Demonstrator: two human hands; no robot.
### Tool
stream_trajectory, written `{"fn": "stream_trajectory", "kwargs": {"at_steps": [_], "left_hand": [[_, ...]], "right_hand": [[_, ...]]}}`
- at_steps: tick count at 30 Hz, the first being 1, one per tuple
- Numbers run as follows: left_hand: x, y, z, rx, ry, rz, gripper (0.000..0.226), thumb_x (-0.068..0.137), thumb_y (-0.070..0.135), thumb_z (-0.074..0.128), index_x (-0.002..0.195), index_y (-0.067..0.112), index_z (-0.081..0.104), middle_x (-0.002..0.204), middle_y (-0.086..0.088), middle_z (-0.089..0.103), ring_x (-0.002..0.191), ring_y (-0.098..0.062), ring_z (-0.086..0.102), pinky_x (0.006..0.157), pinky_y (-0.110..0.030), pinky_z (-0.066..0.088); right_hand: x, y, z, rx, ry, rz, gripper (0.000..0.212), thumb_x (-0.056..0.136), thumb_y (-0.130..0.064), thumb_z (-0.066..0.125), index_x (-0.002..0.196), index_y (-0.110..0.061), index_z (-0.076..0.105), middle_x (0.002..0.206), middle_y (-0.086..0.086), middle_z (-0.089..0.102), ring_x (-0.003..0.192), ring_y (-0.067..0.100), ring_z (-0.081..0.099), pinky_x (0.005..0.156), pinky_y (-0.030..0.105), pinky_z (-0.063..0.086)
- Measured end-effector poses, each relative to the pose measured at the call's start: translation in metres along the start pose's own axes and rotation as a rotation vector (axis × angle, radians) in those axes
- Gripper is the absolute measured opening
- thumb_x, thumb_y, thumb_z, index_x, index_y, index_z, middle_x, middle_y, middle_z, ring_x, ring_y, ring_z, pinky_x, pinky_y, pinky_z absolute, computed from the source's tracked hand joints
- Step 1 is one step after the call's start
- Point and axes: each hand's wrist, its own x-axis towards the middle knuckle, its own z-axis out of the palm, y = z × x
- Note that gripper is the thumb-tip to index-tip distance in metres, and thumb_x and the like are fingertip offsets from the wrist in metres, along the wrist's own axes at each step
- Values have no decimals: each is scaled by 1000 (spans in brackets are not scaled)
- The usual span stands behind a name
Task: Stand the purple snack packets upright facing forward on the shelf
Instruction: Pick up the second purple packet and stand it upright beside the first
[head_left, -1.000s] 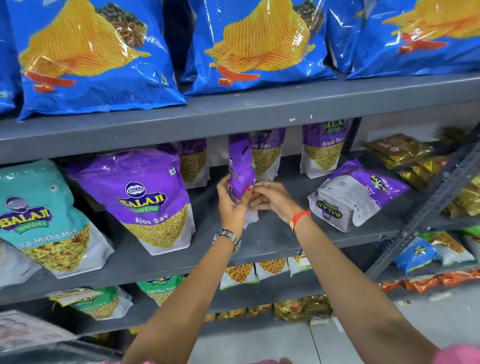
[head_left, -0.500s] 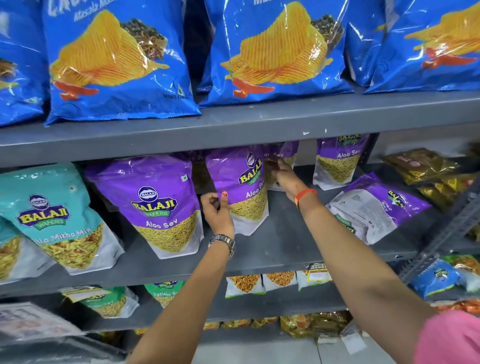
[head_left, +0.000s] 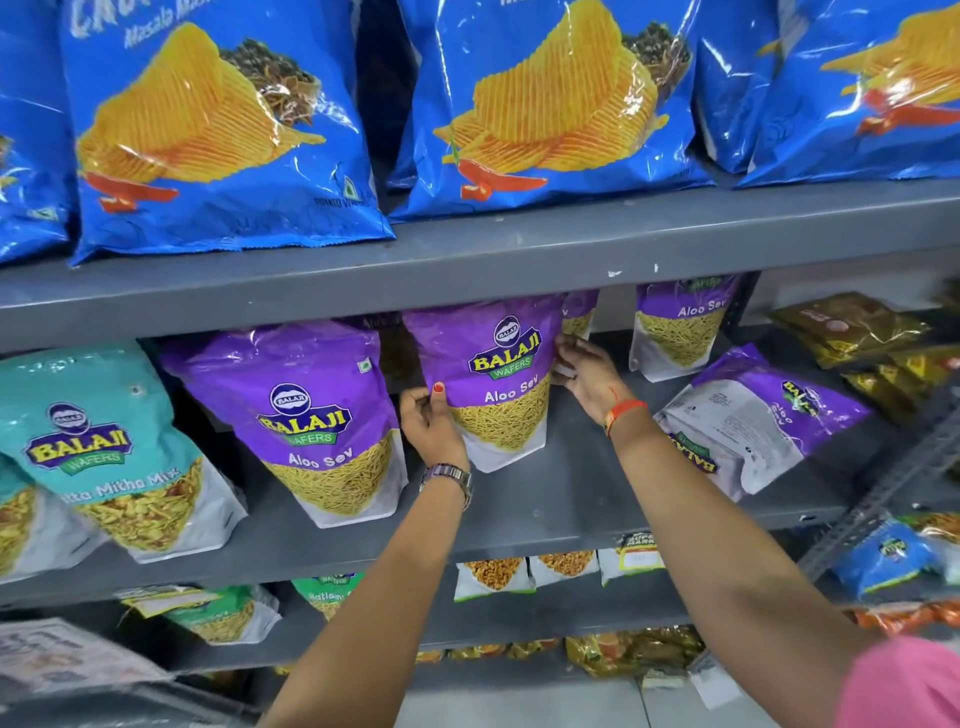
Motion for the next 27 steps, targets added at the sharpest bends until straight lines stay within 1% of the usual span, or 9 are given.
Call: {"fn": "stream_trajectory", "kwargs": {"at_steps": [3,5,9,11,13,15,19,23,27], "left_hand": [[-2,3,3,-57,30,-18,5,87,-2,49,86,4,48,66,4,46,48,16,49,54,1,38],[-3,3,2,-72,25,-28,13,89,-3,45,99,-2,52,68,5,46,47,17,49,50,1,38],[-6,-2,-3,-56,-72,-141,31,92,4,42,119,-10,44,92,-5,53,67,6,53,53,3,41],[-6,-4,-4,-38,-175,-232,36,94,15,42,125,-3,42,108,-9,53,88,-15,55,63,-6,48],[-6,-1,-5,-36,-239,-260,38,94,18,42,127,-1,43,119,-16,54,102,-20,50,84,-25,47],[-8,3,-8,-28,-246,-259,39,94,19,42,128,0,44,123,-17,54,106,-19,49,92,-30,41],[-15,6,-21,2,-228,-243,37,93,21,44,125,2,49,114,-5,55,89,-5,54,86,-18,46],[-22,6,-35,20,-228,-278,41,93,24,44,129,4,45,128,-8,51,116,-16,47,100,-28,34],[-30,7,-45,1,-238,-239,39,94,20,42,128,2,46,116,-1,49,109,-11,42,94,-22,32]], "right_hand": [[-5,5,0,81,11,-4,21,96,-6,43,82,-17,55,52,-13,67,43,-2,57,70,24,45],[-9,6,1,82,-4,-9,18,97,-12,43,89,-20,57,73,-11,71,64,2,65,75,22,48],[-17,13,0,-104,-118,28,33,99,-35,33,124,-20,49,110,-1,62,100,13,59,96,29,44],[-22,17,-2,-223,-148,70,48,97,-47,28,137,-23,39,125,-1,56,113,15,53,104,36,37],[-27,19,-2,-284,-153,93,53,94,-55,26,141,-31,33,136,-3,50,123,16,47,104,42,33],[-32,22,0,-296,-120,106,57,92,-60,24,142,-34,30,145,-5,45,132,17,41,112,49,26],[-45,28,4,-268,-95,104,57,91,-61,27,142,-36,27,149,-4,40,138,20,36,115,57,19],[-70,32,8,-217,-86,81,54,93,-56,28,143,-33,29,147,-3,43,133,18,41,107,53,30],[-91,40,10,-198,-53,74,52,93,-57,31,139,-34,36,143,-5,49,130,16,45,106,53,35]]}}
